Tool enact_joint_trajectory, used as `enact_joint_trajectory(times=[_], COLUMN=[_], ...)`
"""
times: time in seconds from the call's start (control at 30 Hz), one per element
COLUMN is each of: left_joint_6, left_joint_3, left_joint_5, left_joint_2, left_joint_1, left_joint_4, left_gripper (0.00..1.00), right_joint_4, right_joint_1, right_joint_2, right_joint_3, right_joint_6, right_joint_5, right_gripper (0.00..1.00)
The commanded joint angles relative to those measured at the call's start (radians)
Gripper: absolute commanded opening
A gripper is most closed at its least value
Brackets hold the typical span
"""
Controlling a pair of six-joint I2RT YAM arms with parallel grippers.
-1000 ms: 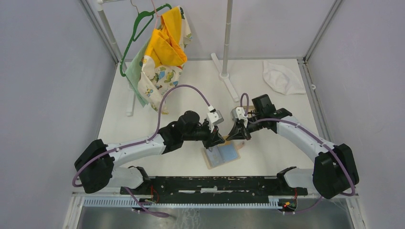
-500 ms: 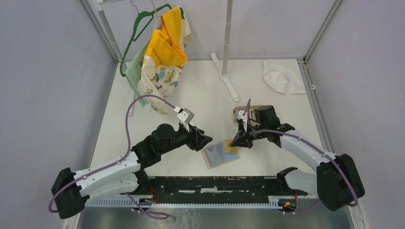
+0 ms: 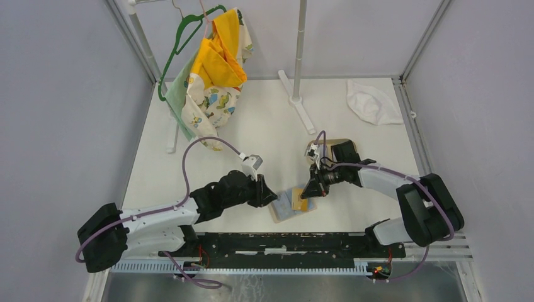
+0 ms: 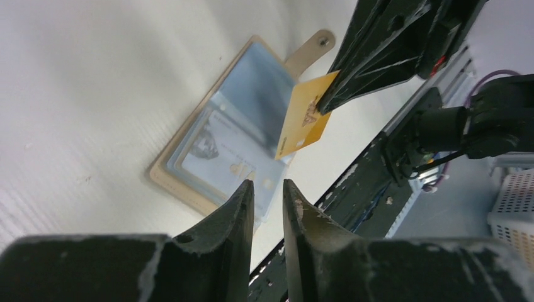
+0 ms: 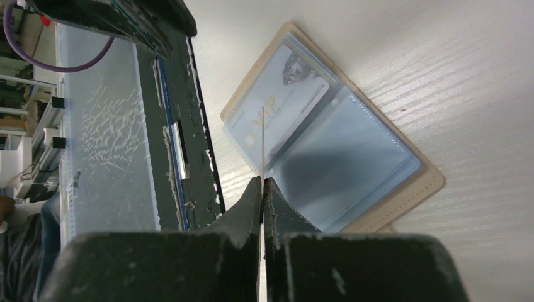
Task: Put the credit cards into the card holder
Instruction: Insert the credit card into the card holder.
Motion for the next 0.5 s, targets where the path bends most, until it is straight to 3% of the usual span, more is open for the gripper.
enact_joint_trajectory(times=[0.0,0.13,0.47], left_joint_6=[-0.06,-0.076,-0.091], left_joint_3=[0.051,0.067,0.142], left_joint_5=[-0.179,-0.313,-0.424], left_joint_2=[0.02,0.038,0.129], left_joint_1=[-0.076,-0.136,-0.206], left_joint_4=[-0.094,-0.209,-0.34], left_gripper=[0.3,0.35,0.52], right_joint_4=[0.04,0.034,0.019], right_joint_1=[-0.003,-0.003,-0.003], right_joint_2=[0.032,0.06,0.085], right_joint_3=[0.045,0.052,0.063], right_joint_6=[0.067,0.074,0.076], right_joint_5=[-0.031,0.014,0.114], right_gripper=[0.0,0.0,0.0])
